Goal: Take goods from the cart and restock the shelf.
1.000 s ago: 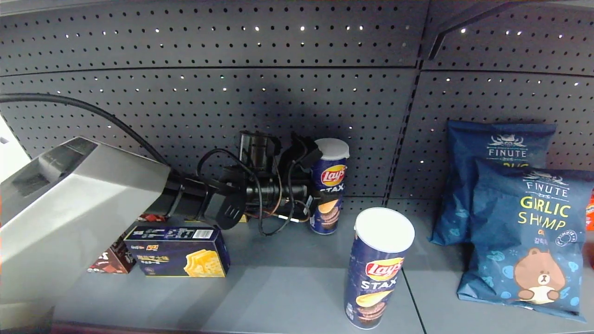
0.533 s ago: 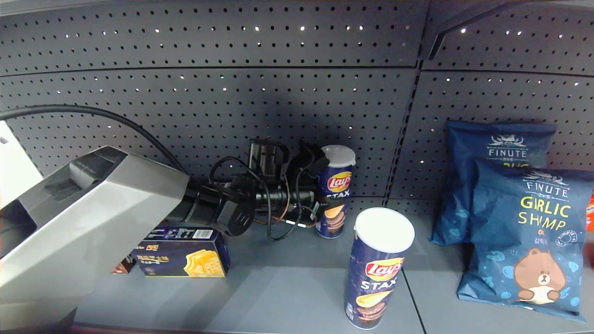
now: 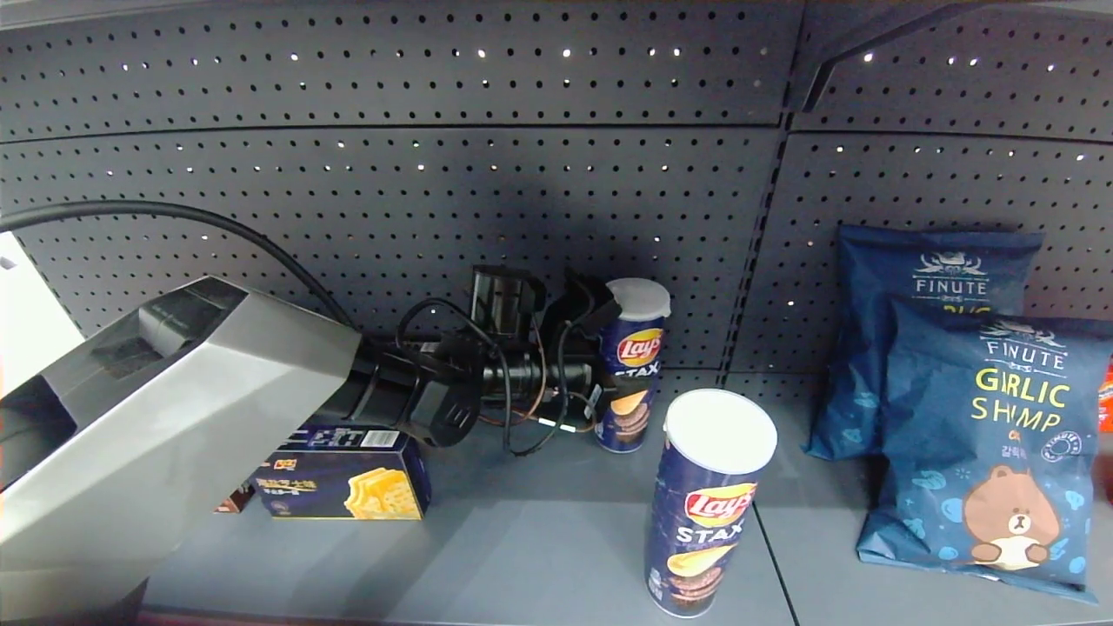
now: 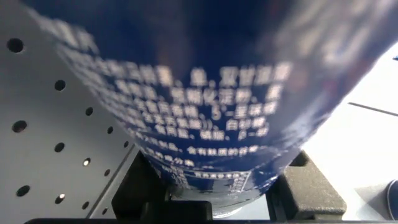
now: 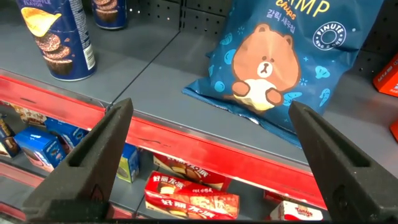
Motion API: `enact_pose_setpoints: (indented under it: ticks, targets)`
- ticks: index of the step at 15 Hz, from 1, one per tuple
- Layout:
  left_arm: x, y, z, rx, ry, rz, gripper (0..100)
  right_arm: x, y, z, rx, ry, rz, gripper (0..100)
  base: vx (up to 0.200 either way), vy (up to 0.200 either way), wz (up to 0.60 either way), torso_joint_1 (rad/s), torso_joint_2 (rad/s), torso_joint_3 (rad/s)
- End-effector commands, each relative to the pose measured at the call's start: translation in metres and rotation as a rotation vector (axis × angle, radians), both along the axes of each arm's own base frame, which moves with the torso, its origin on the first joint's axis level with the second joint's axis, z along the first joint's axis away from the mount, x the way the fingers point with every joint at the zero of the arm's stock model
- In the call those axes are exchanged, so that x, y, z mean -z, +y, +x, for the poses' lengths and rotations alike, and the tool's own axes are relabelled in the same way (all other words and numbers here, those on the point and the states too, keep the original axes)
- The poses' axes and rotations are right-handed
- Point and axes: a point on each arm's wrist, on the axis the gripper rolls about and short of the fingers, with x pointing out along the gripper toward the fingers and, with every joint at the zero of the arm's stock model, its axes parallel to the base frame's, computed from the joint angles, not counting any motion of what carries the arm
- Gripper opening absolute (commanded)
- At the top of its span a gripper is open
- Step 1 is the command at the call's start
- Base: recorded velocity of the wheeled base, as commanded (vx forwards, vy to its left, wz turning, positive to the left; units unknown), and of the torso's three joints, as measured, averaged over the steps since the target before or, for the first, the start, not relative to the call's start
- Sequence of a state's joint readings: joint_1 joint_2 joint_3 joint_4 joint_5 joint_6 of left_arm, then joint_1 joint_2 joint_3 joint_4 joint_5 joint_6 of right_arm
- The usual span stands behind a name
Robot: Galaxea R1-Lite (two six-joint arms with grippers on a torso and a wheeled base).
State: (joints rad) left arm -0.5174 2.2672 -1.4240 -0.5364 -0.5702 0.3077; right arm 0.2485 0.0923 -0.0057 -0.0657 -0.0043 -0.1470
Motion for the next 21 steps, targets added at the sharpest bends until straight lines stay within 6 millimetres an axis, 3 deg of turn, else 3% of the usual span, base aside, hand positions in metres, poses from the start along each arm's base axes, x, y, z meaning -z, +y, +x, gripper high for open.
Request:
enact_pose_setpoints:
  ticks: [1, 2, 6, 16, 21]
  targets:
    - [-0.001, -0.001, -0.002, 0.002, -0.018, -0.012, 0, 0.000, 0.000, 0.000, 0.000, 0.002, -0.001, 100, 0.000, 0.000, 0.00, 0.000, 0.00, 0.000]
    - [0.001, -0.002, -0.003, 0.003, -0.020, -0.018, 100, 0.000, 0.000, 0.000, 0.000, 0.002, 0.001, 100, 0.000, 0.000, 0.00, 0.000, 0.00, 0.000]
    - [0.010, 0.003, -0.011, 0.000, -0.017, -0.016, 100, 0.000, 0.000, 0.000, 0.001, 0.005, 0.011, 100, 0.000, 0.000, 0.00, 0.000, 0.00, 0.000]
    - [-0.008, 0.027, -0.025, -0.120, -0.049, 0.001, 100, 0.000, 0.000, 0.000, -0.002, 0.007, 0.019, 100, 0.000, 0.000, 0.00, 0.000, 0.00, 0.000]
    - [-0.034, 0.053, -0.063, -0.174, -0.093, -0.020, 100, 0.000, 0.000, 0.000, 0.003, 0.009, 0.029, 100, 0.000, 0.000, 0.00, 0.000, 0.00, 0.000]
